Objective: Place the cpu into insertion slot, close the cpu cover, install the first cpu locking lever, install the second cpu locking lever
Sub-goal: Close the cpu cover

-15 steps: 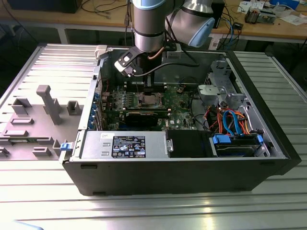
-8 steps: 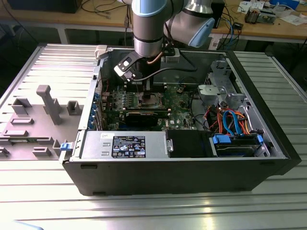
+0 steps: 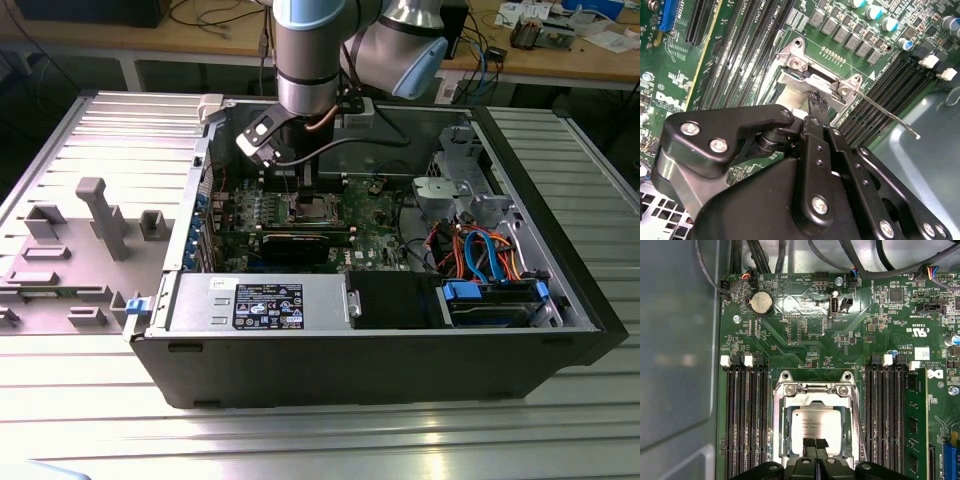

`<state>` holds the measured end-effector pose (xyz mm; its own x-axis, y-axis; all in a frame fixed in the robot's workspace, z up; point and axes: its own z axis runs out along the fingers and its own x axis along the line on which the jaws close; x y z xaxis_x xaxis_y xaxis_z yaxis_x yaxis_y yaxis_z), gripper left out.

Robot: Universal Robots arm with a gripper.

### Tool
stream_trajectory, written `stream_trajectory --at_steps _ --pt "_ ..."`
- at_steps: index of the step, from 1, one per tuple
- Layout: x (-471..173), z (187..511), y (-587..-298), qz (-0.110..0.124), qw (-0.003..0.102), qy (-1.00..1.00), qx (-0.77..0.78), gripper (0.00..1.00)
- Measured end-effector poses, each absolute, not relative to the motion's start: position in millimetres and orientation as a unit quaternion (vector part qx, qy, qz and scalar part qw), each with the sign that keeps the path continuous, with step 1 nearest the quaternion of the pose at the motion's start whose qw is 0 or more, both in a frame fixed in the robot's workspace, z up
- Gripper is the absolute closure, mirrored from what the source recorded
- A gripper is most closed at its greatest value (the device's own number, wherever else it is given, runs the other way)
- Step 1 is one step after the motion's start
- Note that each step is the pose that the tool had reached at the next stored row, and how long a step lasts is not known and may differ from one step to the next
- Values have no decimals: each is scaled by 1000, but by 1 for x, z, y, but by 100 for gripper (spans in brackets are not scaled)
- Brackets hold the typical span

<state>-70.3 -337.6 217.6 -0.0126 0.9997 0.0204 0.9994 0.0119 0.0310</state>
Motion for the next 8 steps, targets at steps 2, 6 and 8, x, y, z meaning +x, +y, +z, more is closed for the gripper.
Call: stream_trajectory --at_steps 2,6,8 --pt "-71 218 -338 18 4 711 703 89" --pt "-77 217 -338 18 4 711 703 89" --pt "-79 216 -338 18 4 711 703 89"
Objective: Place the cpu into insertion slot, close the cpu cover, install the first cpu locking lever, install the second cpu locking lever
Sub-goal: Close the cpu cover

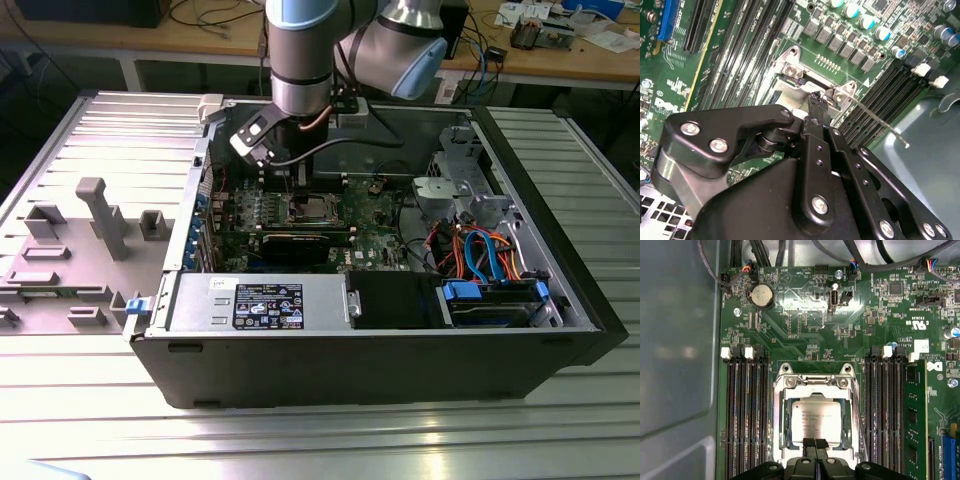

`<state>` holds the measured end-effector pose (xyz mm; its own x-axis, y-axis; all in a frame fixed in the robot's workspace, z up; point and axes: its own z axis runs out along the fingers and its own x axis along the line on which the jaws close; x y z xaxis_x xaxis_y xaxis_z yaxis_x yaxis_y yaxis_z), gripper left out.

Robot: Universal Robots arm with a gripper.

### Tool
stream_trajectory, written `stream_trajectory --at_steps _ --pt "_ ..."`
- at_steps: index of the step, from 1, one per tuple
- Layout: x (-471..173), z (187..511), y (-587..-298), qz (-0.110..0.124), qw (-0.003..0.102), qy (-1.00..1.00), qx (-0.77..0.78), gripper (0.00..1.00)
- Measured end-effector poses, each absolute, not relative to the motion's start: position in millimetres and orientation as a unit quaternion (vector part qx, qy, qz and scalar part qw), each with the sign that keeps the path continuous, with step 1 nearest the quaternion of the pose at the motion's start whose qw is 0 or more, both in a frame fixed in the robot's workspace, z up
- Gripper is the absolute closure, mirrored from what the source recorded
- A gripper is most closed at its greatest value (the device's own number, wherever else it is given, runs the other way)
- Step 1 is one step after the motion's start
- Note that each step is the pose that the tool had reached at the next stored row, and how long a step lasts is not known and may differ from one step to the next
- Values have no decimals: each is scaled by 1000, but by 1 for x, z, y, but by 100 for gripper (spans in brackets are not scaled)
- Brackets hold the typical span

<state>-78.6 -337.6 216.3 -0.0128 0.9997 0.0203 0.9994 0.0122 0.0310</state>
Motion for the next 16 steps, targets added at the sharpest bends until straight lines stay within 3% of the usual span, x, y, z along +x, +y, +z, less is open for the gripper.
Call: stream_trajectory --at_steps 16 --pt "-76 215 -338 19 3 711 703 89"
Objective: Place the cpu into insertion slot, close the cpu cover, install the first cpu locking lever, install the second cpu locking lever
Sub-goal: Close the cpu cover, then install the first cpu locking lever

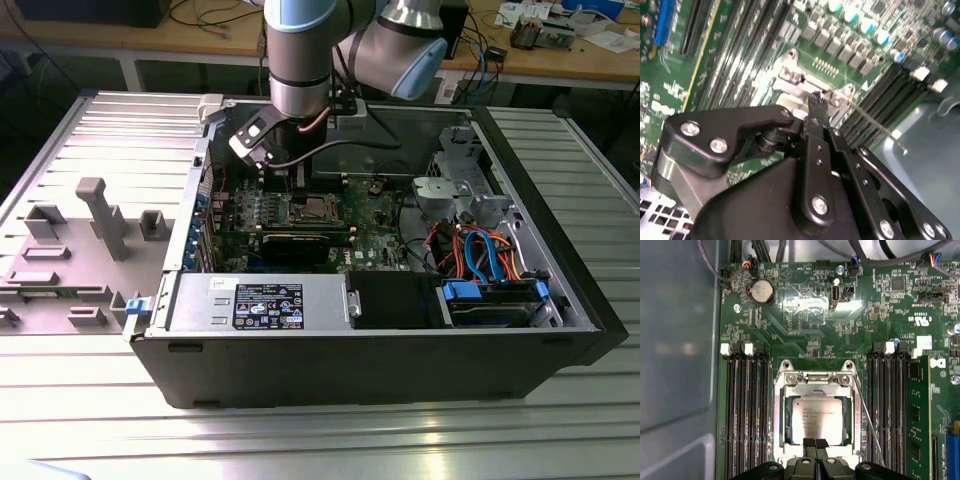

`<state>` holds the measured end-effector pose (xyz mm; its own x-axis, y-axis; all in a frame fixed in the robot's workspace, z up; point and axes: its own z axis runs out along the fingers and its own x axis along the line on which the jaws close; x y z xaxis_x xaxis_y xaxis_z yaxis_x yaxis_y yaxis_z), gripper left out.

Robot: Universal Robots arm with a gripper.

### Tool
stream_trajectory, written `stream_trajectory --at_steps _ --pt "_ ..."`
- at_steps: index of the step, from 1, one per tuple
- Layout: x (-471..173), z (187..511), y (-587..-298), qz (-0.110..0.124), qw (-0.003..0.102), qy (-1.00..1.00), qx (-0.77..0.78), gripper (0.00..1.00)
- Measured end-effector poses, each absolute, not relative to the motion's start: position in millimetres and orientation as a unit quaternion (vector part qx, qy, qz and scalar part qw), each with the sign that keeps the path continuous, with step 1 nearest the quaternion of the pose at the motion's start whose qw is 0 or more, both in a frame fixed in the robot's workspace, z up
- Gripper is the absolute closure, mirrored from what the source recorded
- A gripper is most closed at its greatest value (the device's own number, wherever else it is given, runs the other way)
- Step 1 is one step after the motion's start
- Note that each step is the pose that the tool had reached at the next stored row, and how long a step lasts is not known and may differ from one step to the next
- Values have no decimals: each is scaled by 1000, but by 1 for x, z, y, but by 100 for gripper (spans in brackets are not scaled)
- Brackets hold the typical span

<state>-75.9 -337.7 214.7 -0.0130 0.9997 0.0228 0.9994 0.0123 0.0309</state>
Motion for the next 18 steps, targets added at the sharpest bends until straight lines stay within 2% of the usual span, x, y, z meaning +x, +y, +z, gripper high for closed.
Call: stream_trajectory --at_steps 18 --pt "-57 215 -338 19 3 711 702 89"
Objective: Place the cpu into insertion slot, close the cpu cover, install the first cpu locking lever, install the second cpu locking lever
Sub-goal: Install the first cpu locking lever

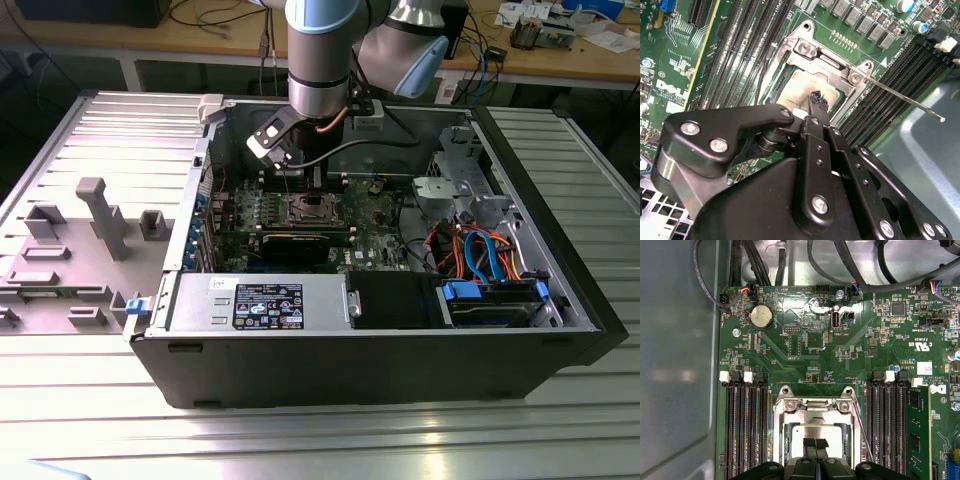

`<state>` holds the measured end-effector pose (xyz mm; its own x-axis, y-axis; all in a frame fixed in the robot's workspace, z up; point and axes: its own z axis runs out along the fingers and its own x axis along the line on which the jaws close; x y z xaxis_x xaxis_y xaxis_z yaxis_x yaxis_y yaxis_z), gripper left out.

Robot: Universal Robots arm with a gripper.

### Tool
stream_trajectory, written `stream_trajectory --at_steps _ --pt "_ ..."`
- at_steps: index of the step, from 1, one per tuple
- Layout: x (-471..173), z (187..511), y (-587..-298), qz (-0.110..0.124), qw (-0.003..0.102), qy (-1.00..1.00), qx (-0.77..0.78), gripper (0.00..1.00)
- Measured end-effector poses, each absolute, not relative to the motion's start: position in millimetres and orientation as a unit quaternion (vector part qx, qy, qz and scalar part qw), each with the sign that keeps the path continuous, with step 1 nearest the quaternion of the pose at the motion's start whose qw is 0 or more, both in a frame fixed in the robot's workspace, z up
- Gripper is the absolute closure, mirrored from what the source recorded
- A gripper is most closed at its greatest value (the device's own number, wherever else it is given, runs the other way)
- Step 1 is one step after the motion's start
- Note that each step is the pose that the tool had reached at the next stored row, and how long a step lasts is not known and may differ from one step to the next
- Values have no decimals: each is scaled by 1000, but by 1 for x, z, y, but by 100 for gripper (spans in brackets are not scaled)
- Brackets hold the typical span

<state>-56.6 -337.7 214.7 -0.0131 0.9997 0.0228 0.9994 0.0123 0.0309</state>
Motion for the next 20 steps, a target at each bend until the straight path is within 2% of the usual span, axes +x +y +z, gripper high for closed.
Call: stream_trajectory --at_steps 6,20 --pt "-56 216 -338 19 3 711 702 89" --pt "-56 243 -338 19 3 711 703 89"
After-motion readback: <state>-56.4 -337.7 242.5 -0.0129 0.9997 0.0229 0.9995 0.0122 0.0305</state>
